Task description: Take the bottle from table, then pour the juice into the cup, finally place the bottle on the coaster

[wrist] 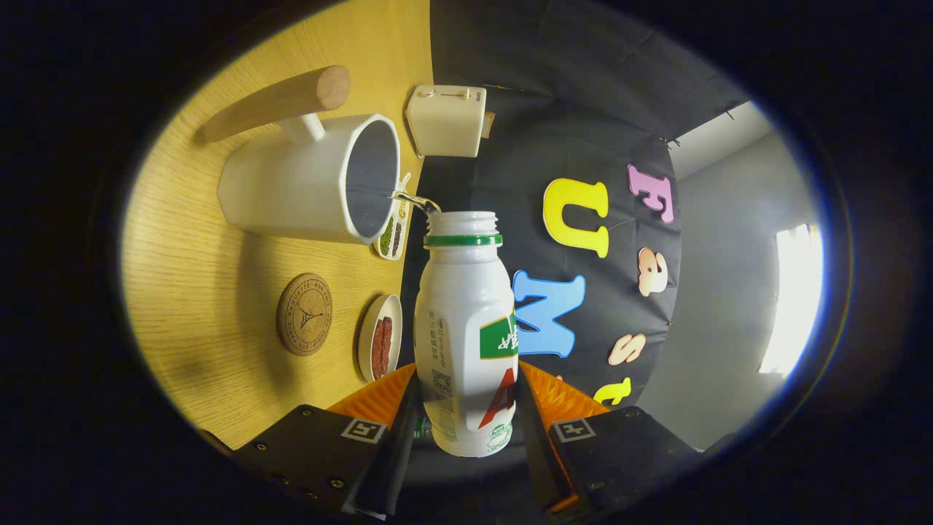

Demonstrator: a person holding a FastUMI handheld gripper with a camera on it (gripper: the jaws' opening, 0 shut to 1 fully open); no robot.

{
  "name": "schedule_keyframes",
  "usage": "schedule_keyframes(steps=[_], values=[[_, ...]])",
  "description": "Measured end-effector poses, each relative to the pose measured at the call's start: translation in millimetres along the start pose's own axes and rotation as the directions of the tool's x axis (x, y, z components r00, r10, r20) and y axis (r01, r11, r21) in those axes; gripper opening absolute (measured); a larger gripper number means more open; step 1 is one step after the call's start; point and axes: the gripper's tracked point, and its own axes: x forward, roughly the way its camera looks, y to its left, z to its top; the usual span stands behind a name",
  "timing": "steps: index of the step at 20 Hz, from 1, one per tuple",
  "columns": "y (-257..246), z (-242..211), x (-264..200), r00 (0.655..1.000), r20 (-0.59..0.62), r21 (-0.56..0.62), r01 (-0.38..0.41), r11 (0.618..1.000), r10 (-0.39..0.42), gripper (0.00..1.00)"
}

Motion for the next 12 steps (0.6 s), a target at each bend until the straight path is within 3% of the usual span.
schedule_keyframes(steps=[12], values=[[-2.0,1.4,-0.6,1.0,0.012,-0.028,0.011,1.0,-0.01,0.68]])
